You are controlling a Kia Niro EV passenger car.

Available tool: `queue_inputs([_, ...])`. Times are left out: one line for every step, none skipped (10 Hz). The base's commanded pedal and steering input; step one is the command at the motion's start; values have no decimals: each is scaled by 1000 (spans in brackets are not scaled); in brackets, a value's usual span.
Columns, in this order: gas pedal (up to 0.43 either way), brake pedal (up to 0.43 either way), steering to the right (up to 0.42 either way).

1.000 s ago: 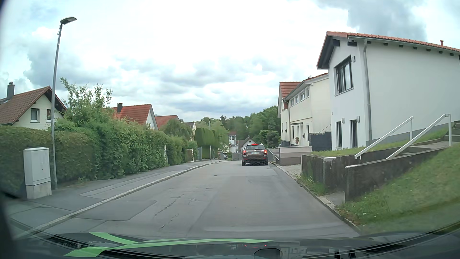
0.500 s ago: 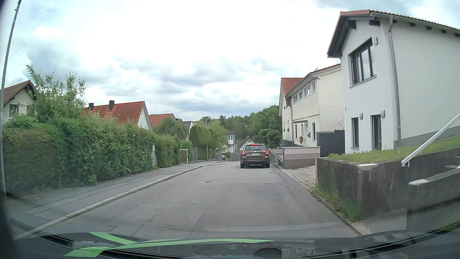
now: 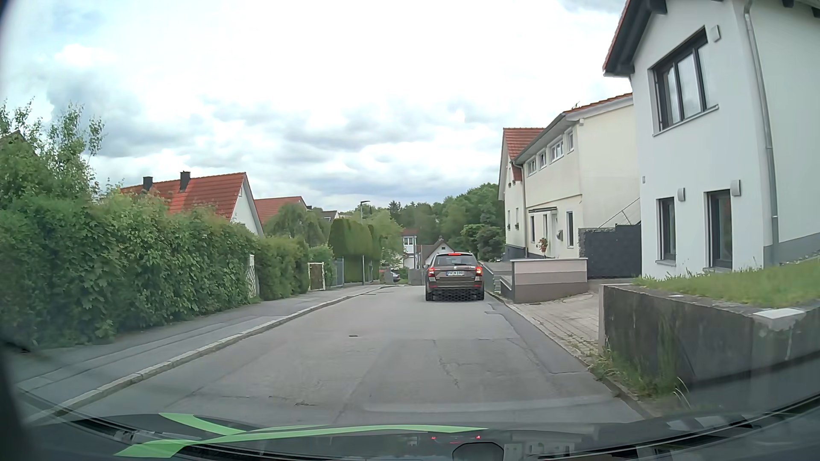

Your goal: Follow the waypoints while adhering to traffic rules and regulations

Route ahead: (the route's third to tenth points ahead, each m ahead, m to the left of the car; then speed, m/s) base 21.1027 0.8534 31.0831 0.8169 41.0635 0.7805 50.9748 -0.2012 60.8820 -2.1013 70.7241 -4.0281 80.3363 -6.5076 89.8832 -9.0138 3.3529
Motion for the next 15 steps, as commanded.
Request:
queue_inputs([0, 305, 4])
queue_inputs([0, 311, 4])
queue_inputs([0, 305, 4])
queue_inputs([0, 305, 4])
queue_inputs([0, 299, 4])
queue_inputs([0, 299, 4])
queue_inputs([0, 299, 4])
queue_inputs([0, 299, 4])
queue_inputs([0, 299, 4])
queue_inputs([0, 299, 4])
queue_inputs([0, 299, 5])
queue_inputs([0, 299, 4])
queue_inputs([0, 299, 5])
queue_inputs([0, 299, 4])
queue_inputs([0, 293, 5])
